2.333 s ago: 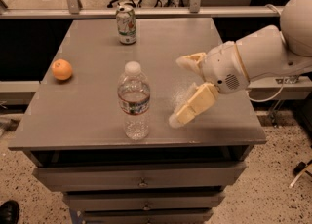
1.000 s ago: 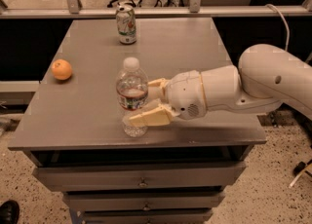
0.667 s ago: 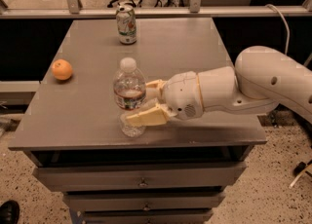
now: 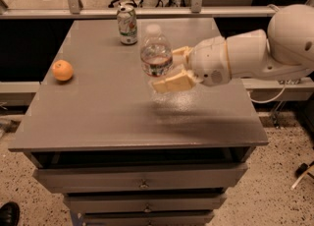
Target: Move water bottle near 7up can
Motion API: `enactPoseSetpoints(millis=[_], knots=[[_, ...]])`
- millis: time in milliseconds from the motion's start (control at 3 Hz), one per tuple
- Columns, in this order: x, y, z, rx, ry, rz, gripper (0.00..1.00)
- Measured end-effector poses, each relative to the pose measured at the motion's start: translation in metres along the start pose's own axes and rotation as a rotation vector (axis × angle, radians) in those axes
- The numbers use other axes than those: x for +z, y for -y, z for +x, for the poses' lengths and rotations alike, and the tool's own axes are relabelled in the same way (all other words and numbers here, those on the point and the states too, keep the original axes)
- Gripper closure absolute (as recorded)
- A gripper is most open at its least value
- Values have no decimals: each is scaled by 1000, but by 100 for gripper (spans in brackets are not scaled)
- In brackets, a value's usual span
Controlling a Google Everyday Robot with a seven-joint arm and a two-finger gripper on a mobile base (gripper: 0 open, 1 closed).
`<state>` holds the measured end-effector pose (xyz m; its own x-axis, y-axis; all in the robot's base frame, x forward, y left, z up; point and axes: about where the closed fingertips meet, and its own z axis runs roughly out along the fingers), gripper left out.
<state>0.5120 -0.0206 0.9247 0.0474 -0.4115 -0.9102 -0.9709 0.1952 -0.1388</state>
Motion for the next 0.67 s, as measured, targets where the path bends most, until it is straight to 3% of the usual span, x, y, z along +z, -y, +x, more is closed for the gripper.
enactPoseSetpoints(millis=[333,667], knots=[[-13,15,-13,-30,5,37,100],[-12,14,-12,-29,4,33,100]])
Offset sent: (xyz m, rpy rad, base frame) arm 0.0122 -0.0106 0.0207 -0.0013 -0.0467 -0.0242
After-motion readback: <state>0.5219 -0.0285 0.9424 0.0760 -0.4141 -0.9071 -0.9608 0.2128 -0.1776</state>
